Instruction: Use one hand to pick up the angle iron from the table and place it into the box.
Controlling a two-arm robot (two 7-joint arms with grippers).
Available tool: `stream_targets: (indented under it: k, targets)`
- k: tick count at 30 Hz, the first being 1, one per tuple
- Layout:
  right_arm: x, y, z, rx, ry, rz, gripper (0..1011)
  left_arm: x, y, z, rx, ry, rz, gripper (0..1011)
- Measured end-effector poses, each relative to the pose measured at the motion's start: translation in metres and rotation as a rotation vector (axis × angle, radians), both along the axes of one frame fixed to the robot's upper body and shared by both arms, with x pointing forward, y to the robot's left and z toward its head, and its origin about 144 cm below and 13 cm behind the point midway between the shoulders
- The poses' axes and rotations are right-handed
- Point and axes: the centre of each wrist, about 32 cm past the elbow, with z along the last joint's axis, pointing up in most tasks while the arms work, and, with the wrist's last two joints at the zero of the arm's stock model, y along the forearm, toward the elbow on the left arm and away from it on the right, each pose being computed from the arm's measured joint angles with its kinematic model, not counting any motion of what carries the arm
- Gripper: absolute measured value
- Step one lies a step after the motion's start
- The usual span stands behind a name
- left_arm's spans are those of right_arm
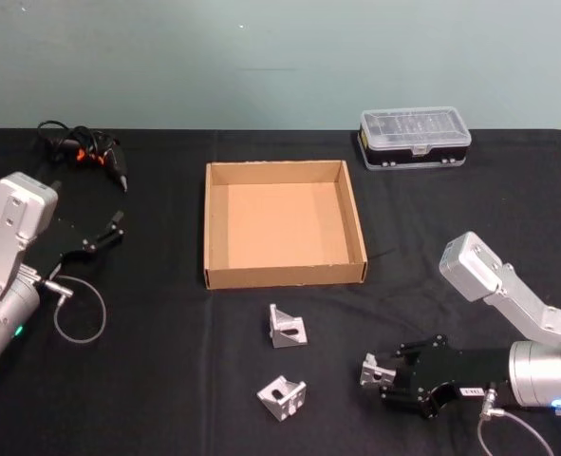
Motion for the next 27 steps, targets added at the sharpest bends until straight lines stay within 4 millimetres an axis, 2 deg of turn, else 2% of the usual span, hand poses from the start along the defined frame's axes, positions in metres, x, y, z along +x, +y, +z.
stream_targets:
  k: [2, 5, 6, 8, 13, 21, 27]
  targets:
    - [0.0, 0.0, 0.0, -0.001, -0.001, 0.001, 449, 0.0, 0.0, 0.0, 0.0, 0.0, 0.0, 1011]
    - [0.0, 0.0, 0.0, -0.003, -0.002, 0.002, 330, 0.0, 0.0, 0.0, 0.0, 0.0, 0.0, 1011]
    - [0.0, 0.0, 0.0, -0.003, -0.002, 0.002, 330, 0.0, 0.0, 0.0, 0.0, 0.0, 0.0, 1011]
    - [0.0, 0.0, -0.001, -0.005, -0.002, 0.002, 228, 0.0, 0.0, 0.0, 0.0, 0.0, 0.0, 1011]
    - [0.0, 0.0, -0.002, -0.006, -0.002, 0.005, 90, 0.0, 0.0, 0.0, 0.0, 0.0, 0.0, 1011]
    - [0.001, 0.001, -0.001, -0.006, -0.005, 0.007, 79, 0.0, 0.0, 0.0, 0.0, 0.0, 0.0, 1012]
    - [-0.001, 0.0, 0.014, -0.004, -0.068, -0.01, 79, 0.0, 0.0, 0.0, 0.0, 0.0, 0.0, 1011]
